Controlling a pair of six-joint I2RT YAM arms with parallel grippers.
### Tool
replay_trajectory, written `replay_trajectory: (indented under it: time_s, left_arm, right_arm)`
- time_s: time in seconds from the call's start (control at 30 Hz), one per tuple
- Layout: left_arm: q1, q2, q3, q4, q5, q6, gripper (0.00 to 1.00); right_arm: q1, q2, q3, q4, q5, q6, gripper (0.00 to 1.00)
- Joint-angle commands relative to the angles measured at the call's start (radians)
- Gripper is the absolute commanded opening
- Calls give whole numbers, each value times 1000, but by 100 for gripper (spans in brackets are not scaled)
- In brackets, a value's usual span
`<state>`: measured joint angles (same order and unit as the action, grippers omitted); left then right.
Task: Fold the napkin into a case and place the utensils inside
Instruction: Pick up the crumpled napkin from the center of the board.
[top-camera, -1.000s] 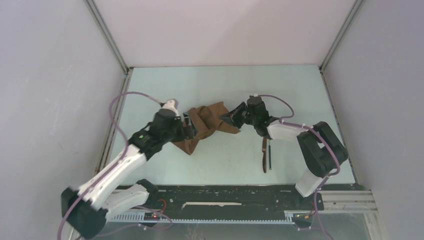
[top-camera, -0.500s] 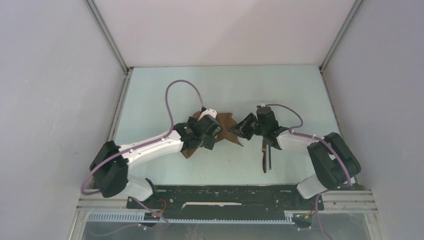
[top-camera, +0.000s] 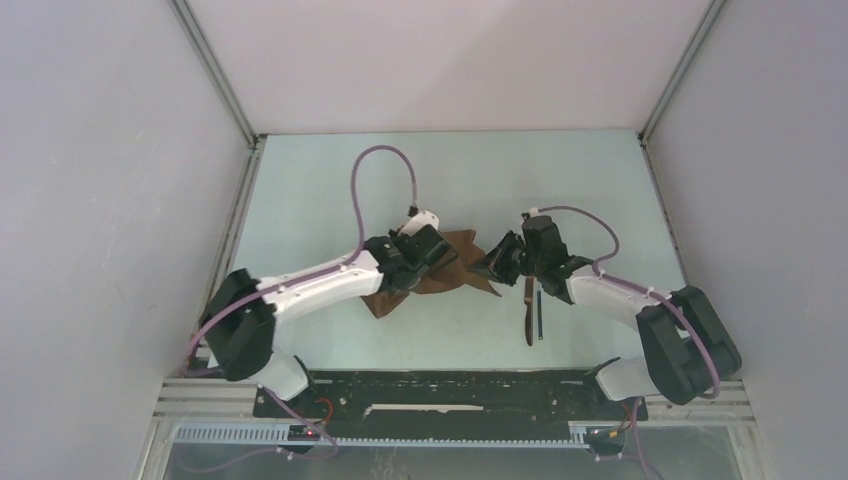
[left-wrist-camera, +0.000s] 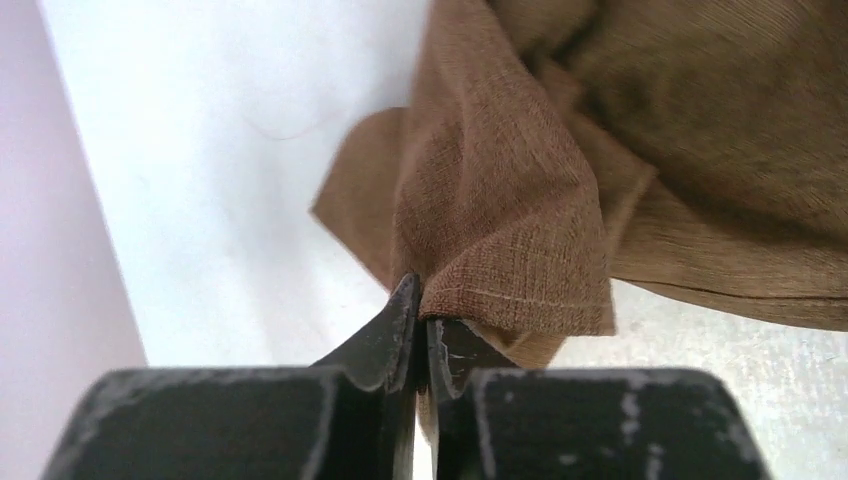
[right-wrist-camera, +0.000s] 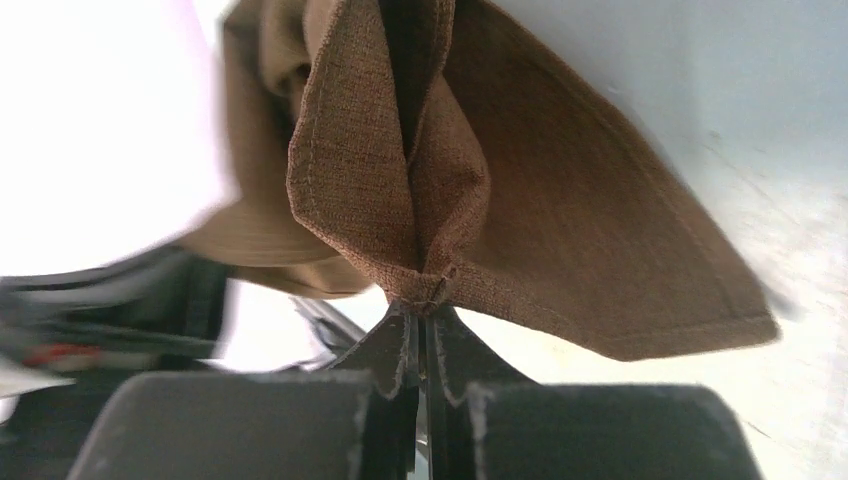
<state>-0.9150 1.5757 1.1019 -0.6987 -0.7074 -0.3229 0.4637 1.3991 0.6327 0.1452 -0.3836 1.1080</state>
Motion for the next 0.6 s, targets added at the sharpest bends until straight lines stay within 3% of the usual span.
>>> replay_trajectory:
  time_s: [0.0,0.07,0.17,0.27,0.37,0.57]
  left_arm:
    - [35,-240,17,-46,-137,-84,4]
    - [85,-343,-14,-49,-87,-108,0]
    - [218,-486,-103,-29,94,-159,0]
    - [358,-577,-213,12,280,-203,0]
    - [473,-631,-299,58,430,-223,0]
    - [617,-659,-368,115,589,-198,0]
  right_arm:
    - [55,-68,-3,-245,68,-256,0]
    - [121,-115,-4,-345,144,-318,0]
    - [247,-221,-13,-475,281,-353,1]
    - [329,-323,-22,-574,391,-362,22]
    - [333,-372,-12,-637,442,-414,39]
    - [344,-354,67,-632,415,-601,61]
